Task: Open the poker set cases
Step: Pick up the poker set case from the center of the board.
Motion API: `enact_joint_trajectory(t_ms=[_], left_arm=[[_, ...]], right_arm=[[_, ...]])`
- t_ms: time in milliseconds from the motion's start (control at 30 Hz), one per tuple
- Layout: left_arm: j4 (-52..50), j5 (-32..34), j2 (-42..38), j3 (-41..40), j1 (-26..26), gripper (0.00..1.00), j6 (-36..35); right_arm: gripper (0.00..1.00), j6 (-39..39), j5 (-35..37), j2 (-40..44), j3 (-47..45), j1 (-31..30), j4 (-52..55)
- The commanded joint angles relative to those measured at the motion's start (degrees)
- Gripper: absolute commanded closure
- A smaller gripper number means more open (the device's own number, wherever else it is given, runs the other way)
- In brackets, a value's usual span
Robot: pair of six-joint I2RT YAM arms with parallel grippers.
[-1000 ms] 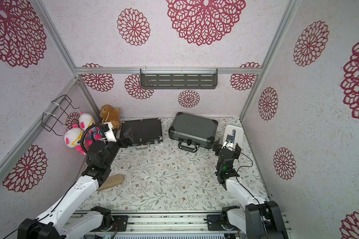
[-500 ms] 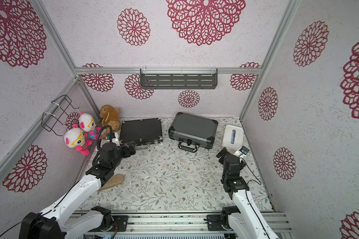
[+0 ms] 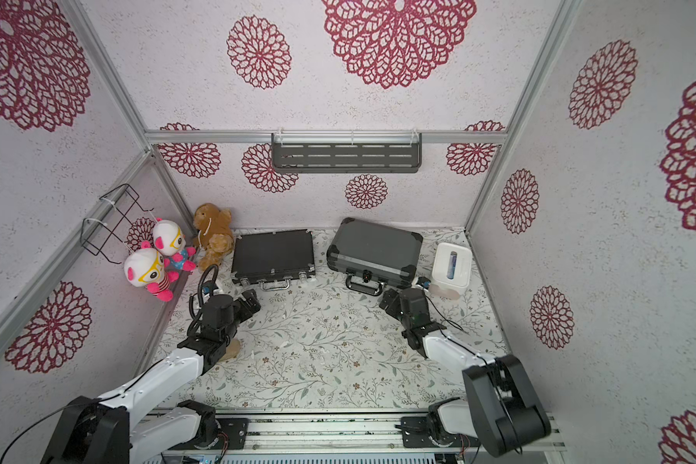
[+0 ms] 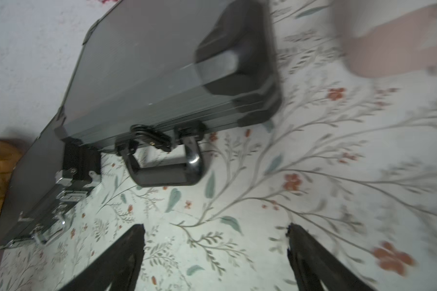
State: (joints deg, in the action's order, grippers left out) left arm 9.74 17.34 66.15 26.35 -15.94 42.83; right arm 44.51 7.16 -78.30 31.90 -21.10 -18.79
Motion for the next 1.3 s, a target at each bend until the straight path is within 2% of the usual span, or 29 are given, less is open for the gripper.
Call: enact_joint_trajectory(t_ms=[0, 100, 233, 433, 567, 733, 1033, 1267], left_arm=[[0.23, -3.93, 2.61, 3.66, 0.26, 0.0, -0.13], [0.85, -4.08, 2.75, 3.3, 0.21, 0.0, -0.84], [2.72, -3.89, 1.72, 2.04, 0.21, 0.0, -0.63], [3.71, -6.7, 1.58, 2.06, 0.22, 0.0, -0.73], [4.06, -7.14, 1.41, 1.87, 0.21, 0.0, -0.38], [4.06, -7.15, 1.53, 1.86, 0.21, 0.0, 0.17], [4.93, -8.2, 2.31, 1.95, 0.24, 0.0, 0.46], [5.12, -8.98, 3.55, 2.53, 0.21, 0.0, 0.25]], right_arm=[[0.19, 2.22, -2.82, -5.67, 2.81, -1.25, -10.69], [0.31, 4.99, -3.62, -12.72, 4.14, -1.36, -18.81], [0.42, 6.64, -4.17, -19.33, 5.46, -1.49, -26.03], [0.41, 8.15, -0.92, -22.44, 3.1, -1.85, -32.39], [0.31, 8.36, -0.07, -24.79, 1.33, -1.75, -36.93], [0.27, 8.13, -1.08, -27.53, 1.67, -1.53, -40.03], [0.25, 8.45, -5.16, -32.27, 4.2, -0.41, -44.55], [0.27, 14.61, -7.27, -36.21, 4.32, 0.07, -56.79]])
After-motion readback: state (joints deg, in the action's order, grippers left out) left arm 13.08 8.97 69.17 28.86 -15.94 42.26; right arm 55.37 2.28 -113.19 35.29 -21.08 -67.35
